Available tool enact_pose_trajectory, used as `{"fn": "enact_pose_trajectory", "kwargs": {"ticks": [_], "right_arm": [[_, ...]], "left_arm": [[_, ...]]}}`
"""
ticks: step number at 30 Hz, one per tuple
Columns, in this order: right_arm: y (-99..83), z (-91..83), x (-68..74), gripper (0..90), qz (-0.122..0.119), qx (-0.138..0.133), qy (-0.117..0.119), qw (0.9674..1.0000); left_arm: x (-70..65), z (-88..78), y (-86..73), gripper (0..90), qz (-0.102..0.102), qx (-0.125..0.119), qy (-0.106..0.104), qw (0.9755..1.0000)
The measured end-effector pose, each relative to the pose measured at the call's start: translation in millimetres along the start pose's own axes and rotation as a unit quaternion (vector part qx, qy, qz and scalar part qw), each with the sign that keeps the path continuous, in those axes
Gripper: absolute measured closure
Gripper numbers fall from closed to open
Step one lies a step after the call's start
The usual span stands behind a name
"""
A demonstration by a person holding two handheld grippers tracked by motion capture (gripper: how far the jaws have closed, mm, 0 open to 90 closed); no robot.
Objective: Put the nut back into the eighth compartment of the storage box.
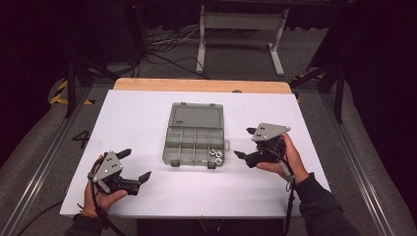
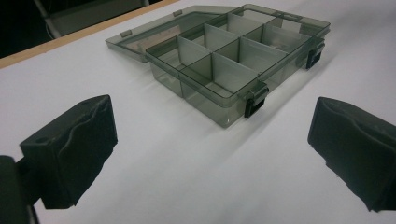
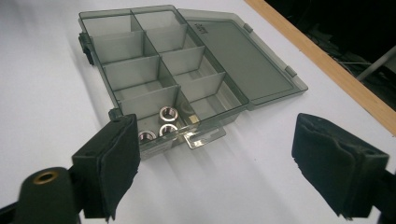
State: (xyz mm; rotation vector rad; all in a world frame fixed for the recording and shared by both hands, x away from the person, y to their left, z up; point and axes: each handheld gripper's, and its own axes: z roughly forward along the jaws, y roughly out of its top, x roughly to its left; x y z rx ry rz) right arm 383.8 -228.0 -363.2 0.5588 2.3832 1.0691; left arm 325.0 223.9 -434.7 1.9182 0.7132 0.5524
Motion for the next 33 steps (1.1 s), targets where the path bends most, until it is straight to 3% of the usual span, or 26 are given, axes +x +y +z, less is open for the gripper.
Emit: {"fn": "enact_pose_trajectory", "kwargs": {"ticks": [12, 33], "right_arm": [[-18.8, -7.7, -1.3, 10.7, 0.023, -0.015, -0.014, 0.9995], [-53.4, -16.3, 4.1, 10.4, 0.028, -0.037, -0.033, 0.9984]], "left_arm": [[-0.7, 2.1, -0.3, 1.8, 0.002, 0.005, -0.001, 1.0000], [-2.2, 3.4, -0.1, 1.9, 0.007, 0.011, -0.003, 0.9999]]}}
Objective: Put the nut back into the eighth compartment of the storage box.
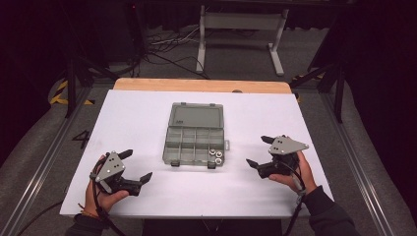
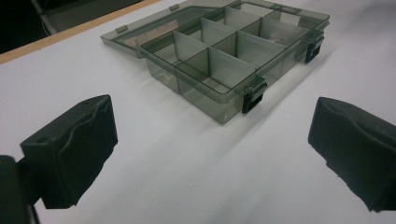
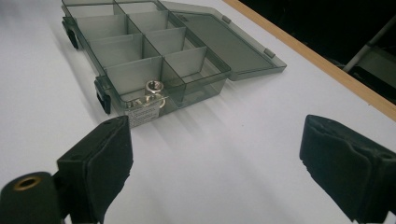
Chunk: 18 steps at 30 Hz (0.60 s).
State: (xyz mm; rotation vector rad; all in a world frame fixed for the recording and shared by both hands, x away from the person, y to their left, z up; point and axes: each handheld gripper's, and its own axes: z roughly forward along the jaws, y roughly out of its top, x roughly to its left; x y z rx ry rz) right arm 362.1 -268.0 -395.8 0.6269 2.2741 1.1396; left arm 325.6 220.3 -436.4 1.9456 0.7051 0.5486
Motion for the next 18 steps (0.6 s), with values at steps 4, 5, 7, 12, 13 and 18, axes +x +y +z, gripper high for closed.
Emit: {"fn": "enact_pose_trajectory", "kwargs": {"ticks": [4, 5, 7, 12, 13, 18], "right_arm": [[-7.0, -0.1, 0.3, 10.1, 0.002, 0.003, -0.002, 1.0000], [-9.1, -0.2, 0.5, 10.0, 0.002, 0.002, -0.003, 1.0000], [-12.2, -0.6, 0.7, 9.8, 0.000, 0.002, -0.008, 1.0000], [-18.6, -3.1, 0.3, 9.5, 0.000, 0.002, -0.012, 0.9999], [-19.8, -3.7, -0.1, 9.4, 0.002, 0.002, -0.013, 0.9999], [-32.1, -7.5, -1.9, 8.8, 0.002, 0.001, -0.029, 0.9996]], "left_arm": [[0.1, -0.1, 0.0, 1.9, 0.000, 0.000, 0.000, 1.0000], [0.2, -0.2, -0.2, 1.9, 0.000, 0.000, 0.000, 1.0000], [0.2, -0.2, -0.3, 1.9, -0.001, 0.000, -0.001, 1.0000], [0.3, -0.2, -0.4, 1.9, -0.001, -0.001, -0.001, 1.0000], [0.1, -0.1, -0.4, 1.9, -0.001, 0.000, -0.001, 1.0000], [0.0, 0.1, -0.3, 1.9, -0.001, 0.001, -0.001, 1.0000]]}}
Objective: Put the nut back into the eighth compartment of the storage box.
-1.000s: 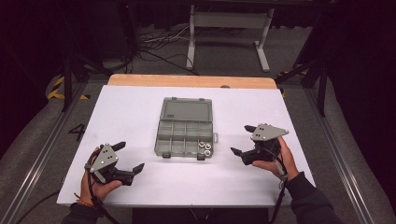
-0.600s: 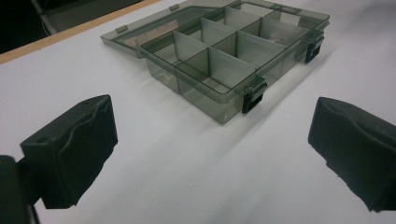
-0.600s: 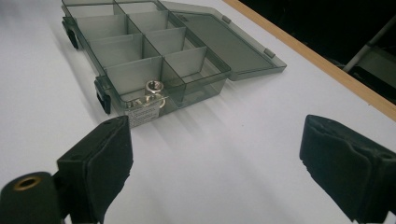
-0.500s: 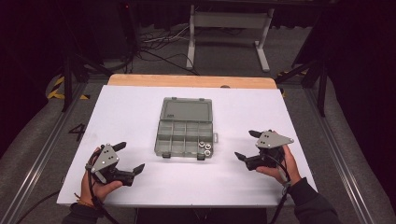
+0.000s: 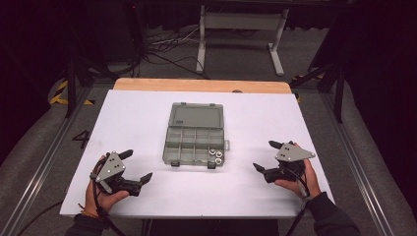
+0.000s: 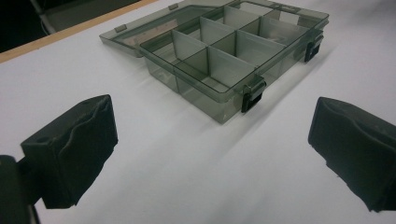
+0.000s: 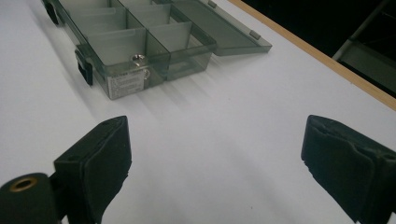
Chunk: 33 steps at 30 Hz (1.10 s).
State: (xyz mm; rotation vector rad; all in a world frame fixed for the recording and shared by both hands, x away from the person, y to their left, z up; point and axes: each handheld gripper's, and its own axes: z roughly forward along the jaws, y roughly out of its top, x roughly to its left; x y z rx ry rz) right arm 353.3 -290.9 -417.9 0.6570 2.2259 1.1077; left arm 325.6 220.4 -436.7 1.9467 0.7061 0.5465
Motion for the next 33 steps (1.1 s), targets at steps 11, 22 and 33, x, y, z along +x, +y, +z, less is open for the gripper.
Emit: {"fn": "enact_pose_trajectory", "kwargs": {"ticks": [11, 22, 33], "right_arm": [[-20.0, -6.9, -5.2, 7.1, 0.018, -0.003, -0.013, 0.9998], [-48.2, -20.2, -7.7, 6.0, 0.053, -0.012, -0.029, 0.9981], [-50.7, -23.7, -8.4, 7.0, 0.062, -0.025, -0.052, 0.9964]], "left_arm": [[0.6, 1.3, 0.3, 1.9, 0.000, -0.001, 0.001, 1.0000], [0.8, 3.0, 0.9, 1.9, 0.001, -0.002, 0.002, 1.0000], [-0.9, 5.0, 3.5, 1.9, 0.007, -0.002, 0.002, 1.0000]]}}
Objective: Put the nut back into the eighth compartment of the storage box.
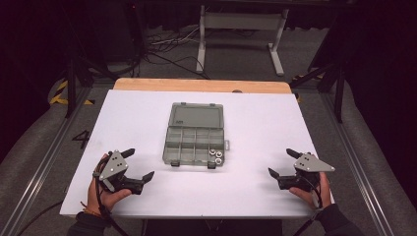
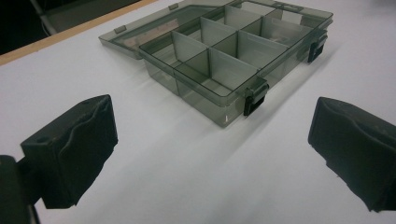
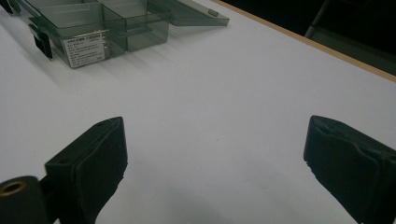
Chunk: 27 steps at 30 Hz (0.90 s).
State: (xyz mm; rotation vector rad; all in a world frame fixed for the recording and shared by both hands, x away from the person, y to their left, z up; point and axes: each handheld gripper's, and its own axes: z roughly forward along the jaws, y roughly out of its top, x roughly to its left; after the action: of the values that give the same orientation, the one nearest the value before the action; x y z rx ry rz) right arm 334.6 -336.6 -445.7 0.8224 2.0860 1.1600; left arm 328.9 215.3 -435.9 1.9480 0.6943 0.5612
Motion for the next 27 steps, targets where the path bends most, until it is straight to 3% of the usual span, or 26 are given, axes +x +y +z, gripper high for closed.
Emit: {"fn": "enact_pose_trajectory", "kwargs": {"ticks": [7, 27], "right_arm": [[4.3, -0.2, 5.7, 7.0, -0.016, 0.001, -0.008, 0.9998], [4.0, -0.2, 2.8, 7.4, -0.011, -0.003, -0.013, 0.9999]], "left_arm": [[-0.8, -1.9, -0.6, 1.9, 0.003, 0.000, -0.002, 1.0000], [1.3, 0.7, -1.3, 1.9, 0.003, 0.006, 0.000, 1.0000]]}}
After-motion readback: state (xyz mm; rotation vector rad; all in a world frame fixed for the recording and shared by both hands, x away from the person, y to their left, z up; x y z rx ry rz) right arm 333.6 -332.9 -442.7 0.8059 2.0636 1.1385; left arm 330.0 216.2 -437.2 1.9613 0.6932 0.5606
